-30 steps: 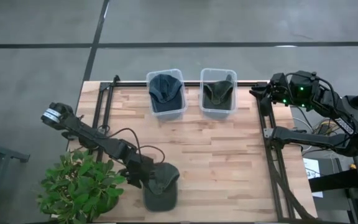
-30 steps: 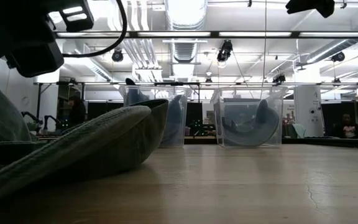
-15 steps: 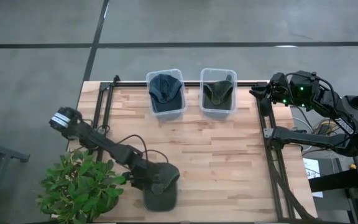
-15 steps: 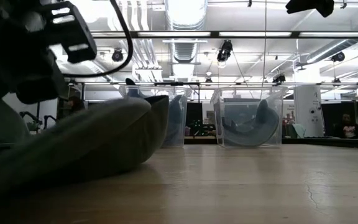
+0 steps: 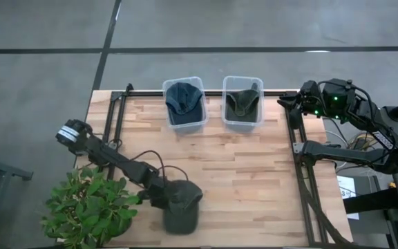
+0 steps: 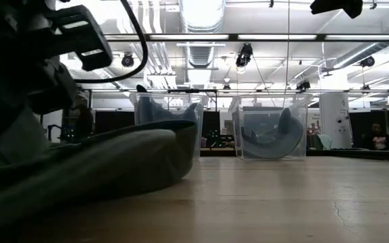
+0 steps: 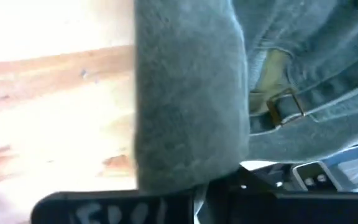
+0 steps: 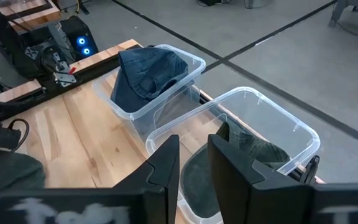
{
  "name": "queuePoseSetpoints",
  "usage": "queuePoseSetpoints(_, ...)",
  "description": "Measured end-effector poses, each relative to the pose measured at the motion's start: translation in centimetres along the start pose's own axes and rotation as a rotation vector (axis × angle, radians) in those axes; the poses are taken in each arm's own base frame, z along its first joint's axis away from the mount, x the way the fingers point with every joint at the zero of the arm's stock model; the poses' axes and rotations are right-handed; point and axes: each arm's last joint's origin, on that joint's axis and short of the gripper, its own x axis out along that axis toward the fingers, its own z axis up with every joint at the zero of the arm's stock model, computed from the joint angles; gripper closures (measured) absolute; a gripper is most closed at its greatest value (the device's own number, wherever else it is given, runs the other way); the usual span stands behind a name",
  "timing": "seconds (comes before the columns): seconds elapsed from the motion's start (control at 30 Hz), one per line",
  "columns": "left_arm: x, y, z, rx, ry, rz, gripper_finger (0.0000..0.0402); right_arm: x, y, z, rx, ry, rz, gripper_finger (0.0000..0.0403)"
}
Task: Pick & Place hat
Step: Put the gray cap into the right transparent bin
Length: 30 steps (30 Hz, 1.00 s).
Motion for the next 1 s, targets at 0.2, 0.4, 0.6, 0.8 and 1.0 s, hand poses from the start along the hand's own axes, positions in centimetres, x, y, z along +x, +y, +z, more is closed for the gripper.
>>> queuePoseSetpoints(0.2, -2.2, -0.5, 0.7, -0.004, -0.119, -0.102, 0.0395, 0.0, 0.0, 0.0, -0.015, -0.002, -0.001, 0.0328)
queuePoseSetpoints(0.4, -5.7, -0.7, 1.4, 0.032, -0.268, -0.213, 0.0396, 0.0, 0.0, 0.0, -0.018, -0.002, -0.001, 0.0328)
queuePoseSetpoints(0.6, -9.6, -2.2, 2.1, 0.138, -0.442, -0.344, 0.0396, 0.0, 0.0, 0.0, -0.018, -0.003, -0.001, 0.0328)
queuePoseSetpoints(0.8, -14.2, -5.0, 3.1, 0.331, -0.629, -0.449, 0.0396, 0.0, 0.0, 0.1, -0.016, -0.012, 0.002, 0.0328)
queuePoseSetpoints(1.0, -19.1, -8.1, 3.4, 0.644, -0.833, -0.514, 0.0396, 0.0, 0.0, 0.2, -0.013, -0.023, 0.004, 0.0328)
